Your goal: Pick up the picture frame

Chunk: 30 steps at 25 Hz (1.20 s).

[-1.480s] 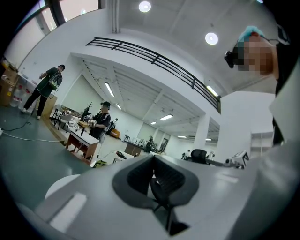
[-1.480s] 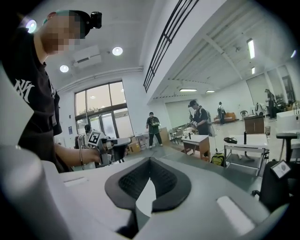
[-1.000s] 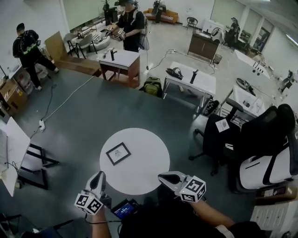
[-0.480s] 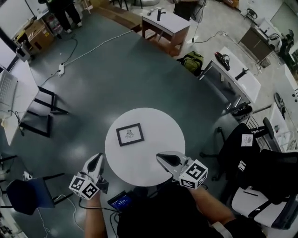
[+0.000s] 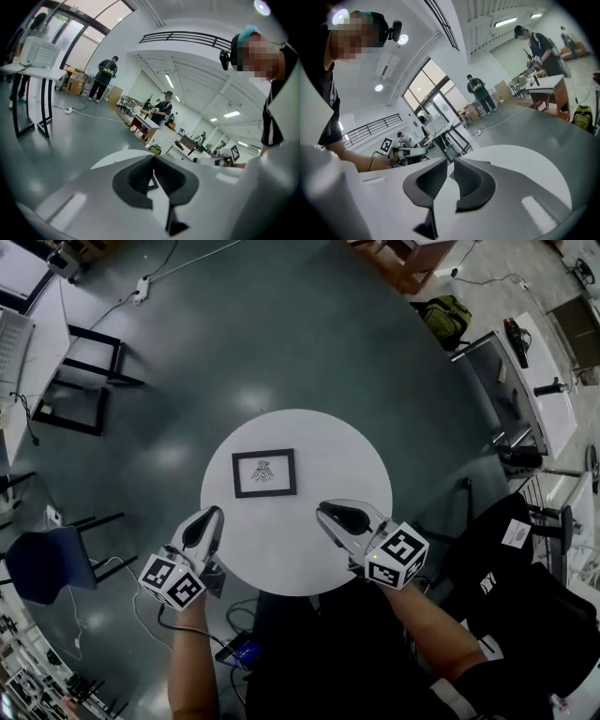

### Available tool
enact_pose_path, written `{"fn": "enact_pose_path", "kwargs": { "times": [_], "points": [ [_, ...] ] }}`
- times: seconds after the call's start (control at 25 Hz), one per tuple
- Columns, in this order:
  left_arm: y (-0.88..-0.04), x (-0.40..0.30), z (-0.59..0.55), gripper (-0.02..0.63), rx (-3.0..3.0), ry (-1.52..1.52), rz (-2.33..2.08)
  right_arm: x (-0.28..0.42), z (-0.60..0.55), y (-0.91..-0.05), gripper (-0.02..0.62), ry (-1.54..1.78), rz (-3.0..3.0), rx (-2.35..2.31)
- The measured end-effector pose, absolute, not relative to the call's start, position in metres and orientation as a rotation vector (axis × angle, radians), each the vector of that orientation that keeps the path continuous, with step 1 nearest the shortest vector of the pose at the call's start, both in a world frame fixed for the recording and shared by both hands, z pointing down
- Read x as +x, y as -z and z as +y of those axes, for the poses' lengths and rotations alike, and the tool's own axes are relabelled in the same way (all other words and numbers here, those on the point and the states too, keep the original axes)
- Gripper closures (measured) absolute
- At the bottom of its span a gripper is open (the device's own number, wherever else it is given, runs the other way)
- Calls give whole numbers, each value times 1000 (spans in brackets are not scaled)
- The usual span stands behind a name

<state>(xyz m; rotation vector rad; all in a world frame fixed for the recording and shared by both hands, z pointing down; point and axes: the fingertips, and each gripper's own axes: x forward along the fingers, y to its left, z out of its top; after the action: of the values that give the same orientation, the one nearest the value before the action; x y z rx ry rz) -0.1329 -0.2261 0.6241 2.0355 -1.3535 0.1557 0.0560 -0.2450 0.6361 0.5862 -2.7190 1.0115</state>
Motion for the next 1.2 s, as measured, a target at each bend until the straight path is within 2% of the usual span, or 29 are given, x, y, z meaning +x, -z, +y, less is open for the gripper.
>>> {"fn": "enact_pose_path", "kwargs": {
  "times": [0.24,0.36,0.56,0.72,1.0,1.12,1.2],
  "points": [
    [-664,-131,-240,599,1979,-169,-1334,45,-271,-680,504,-1174,-2666,612],
    [-686,-135,-249,588,1980,-214,-1319,39,-289,-698,454,-1229,-2632,651],
    [-729,-153,-260,556,1958,-298,-1293,19,-306,-726,410,-1230,-2591,680],
    [-756,-161,-264,539,1922,-373,-1246,7,-299,-752,407,-1264,-2485,687],
    [-774,-162,-272,468,1888,-409,-1164,-5,-293,-782,408,-1262,-2351,717],
    [-781,-158,-275,449,1891,-441,-1103,-9,-292,-791,472,-1256,-2303,745],
    [-784,-157,-277,447,1889,-480,-1095,-10,-291,-795,471,-1255,-2284,759]
  ]
}}
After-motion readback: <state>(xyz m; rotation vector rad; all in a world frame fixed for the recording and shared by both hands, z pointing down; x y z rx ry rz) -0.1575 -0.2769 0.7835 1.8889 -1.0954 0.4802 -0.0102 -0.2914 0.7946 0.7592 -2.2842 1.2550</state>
